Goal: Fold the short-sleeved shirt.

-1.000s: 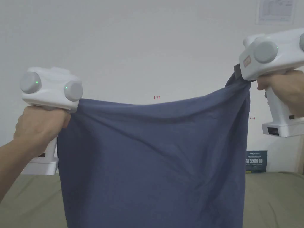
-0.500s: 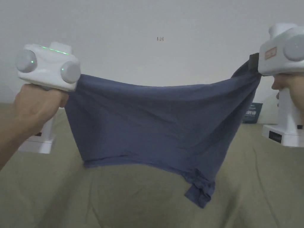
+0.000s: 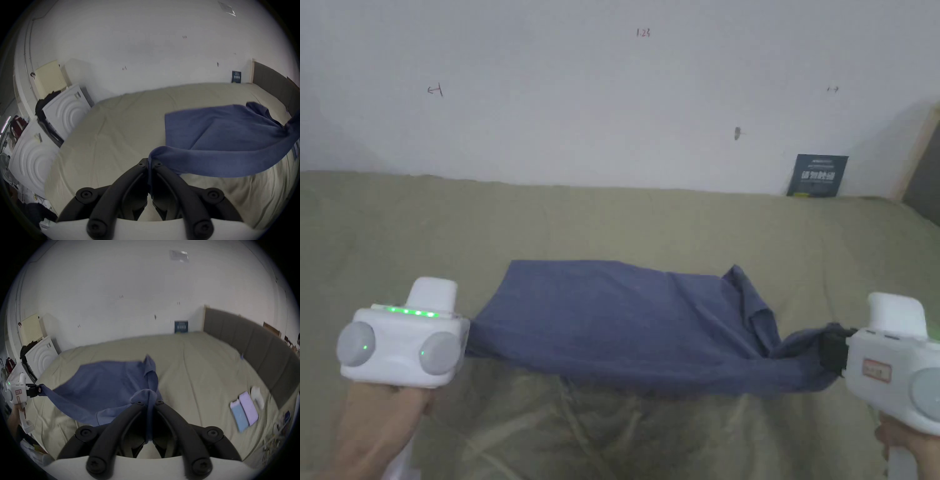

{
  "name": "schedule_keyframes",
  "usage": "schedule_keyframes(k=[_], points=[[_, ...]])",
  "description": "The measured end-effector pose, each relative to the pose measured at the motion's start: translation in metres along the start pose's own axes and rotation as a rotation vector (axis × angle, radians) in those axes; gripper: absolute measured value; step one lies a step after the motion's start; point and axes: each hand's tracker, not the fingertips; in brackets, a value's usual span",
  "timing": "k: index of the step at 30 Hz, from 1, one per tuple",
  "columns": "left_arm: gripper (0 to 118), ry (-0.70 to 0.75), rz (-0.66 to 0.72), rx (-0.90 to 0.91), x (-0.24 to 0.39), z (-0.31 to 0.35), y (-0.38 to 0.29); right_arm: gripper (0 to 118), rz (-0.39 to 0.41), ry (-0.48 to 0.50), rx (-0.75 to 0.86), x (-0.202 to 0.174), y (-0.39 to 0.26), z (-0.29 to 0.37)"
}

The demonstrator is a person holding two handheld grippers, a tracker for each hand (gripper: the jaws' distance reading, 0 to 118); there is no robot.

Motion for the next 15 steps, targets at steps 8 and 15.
schedule_keyframes(k=[8,15], points=[[2,-0.013,0.011,-0.094,-0.009,0.031,-0.091,6,-0.023,-0.012,-0.114,0.017,-0.096,0.025],[2,-0.032,0.044,-0.137,-0.017,0.058,-0.133,6,-0.066,0.004,-0.171,0.032,-0.139,0.042]])
